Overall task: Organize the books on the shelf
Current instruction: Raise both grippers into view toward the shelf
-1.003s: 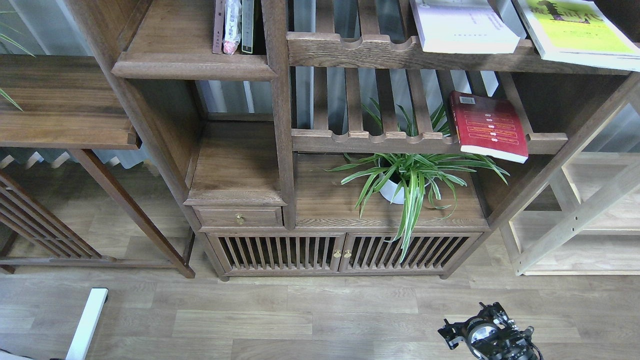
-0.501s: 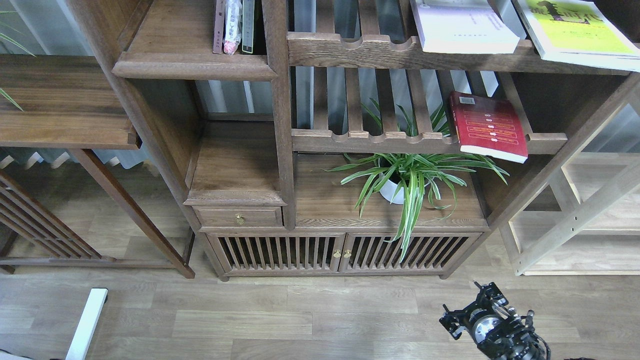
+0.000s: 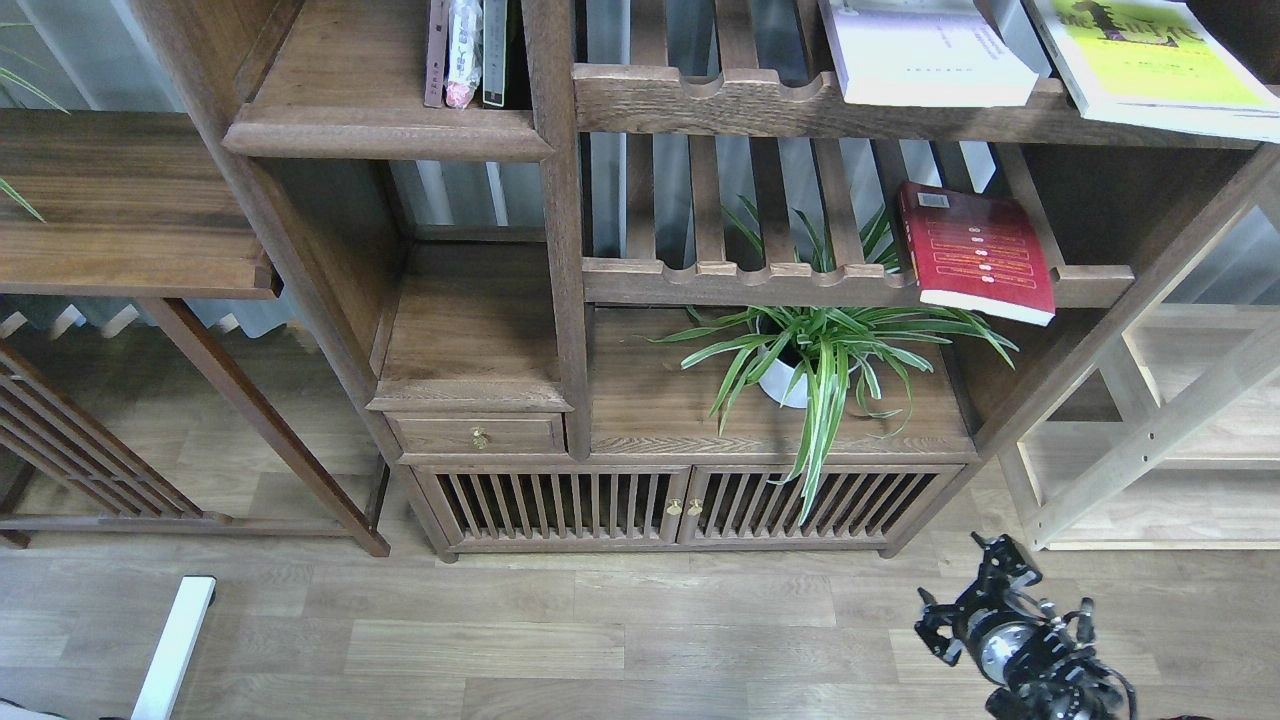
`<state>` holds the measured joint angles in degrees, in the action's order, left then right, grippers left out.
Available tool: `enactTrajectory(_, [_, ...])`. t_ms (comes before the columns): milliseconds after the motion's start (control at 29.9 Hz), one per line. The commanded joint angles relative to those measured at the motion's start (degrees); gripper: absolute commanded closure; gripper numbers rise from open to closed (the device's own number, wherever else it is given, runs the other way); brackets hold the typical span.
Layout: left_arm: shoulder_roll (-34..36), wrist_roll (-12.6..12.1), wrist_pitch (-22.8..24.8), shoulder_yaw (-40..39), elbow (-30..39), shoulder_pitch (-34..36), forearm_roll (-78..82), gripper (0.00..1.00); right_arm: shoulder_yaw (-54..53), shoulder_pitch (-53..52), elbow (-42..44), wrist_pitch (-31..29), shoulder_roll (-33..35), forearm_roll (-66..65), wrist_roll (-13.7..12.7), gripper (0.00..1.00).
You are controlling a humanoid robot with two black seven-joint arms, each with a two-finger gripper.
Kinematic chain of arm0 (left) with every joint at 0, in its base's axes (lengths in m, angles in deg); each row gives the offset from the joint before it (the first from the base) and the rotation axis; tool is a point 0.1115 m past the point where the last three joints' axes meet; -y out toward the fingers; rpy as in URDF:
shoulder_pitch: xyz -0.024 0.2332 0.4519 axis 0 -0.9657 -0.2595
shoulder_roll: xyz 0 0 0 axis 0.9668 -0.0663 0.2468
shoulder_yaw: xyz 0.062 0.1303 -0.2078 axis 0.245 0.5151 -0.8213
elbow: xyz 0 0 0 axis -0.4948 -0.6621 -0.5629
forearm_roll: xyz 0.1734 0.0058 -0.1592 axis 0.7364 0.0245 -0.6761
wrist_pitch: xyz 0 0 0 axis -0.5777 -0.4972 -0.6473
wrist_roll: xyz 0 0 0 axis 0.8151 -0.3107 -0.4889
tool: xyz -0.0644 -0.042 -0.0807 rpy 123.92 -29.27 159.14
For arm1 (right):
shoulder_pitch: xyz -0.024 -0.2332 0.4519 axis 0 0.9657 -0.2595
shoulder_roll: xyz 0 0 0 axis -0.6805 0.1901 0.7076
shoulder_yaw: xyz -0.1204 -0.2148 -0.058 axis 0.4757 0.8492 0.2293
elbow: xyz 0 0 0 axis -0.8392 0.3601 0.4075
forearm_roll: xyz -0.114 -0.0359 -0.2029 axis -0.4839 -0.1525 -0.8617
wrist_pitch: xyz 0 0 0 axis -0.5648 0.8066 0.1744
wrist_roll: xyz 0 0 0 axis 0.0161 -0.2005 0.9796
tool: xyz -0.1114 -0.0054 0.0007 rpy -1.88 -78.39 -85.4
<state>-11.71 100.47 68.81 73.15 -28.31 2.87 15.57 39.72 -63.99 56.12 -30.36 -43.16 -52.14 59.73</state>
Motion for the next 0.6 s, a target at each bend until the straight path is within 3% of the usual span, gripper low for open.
enactTrajectory(0, [2.31, -0.36, -0.96, 0.59, -0.41, 1.83, 0.12, 0.01, 0.01, -0.44, 11.6, 0.01, 2.17, 0.0, 0.03, 0.0])
enactTrajectory(134, [3.02, -2.99, -3.07, -0.9, -0.58, 4.02, -1.28, 0.01, -0.17, -0.7, 11.69, 0.01, 3.58, 0.0, 0.03, 0.0])
enactTrajectory(334, [2.67, -3.61, -3.16, -8.81, -0.58, 4.82, -9.28, 0.01, -0.87, -0.7, 11.69, -0.07, 4.02, 0.09, 0.03, 0.0])
enactTrajectory(401, [2.75, -5.01, -2.99, -9.17, -0.58, 5.17, -9.81, 0.01, -0.96, -0.7, 11.69, -0.07, 4.46, 0.17, 0.03, 0.0])
enactTrajectory(501, [2.66, -9.05, -2.28, -9.96, -0.06, 7.8, -10.52, 0.01, -0.96, -1.05, 11.69, -0.43, 5.77, 0.26, 0.03, 0.0])
enactTrajectory(568, [2.66, -9.15, -3.07, -9.96, -0.06, 9.12, -10.43, 0.0, -0.96, -1.05, 11.6, -0.51, 6.83, 0.35, 0.03, 0.0])
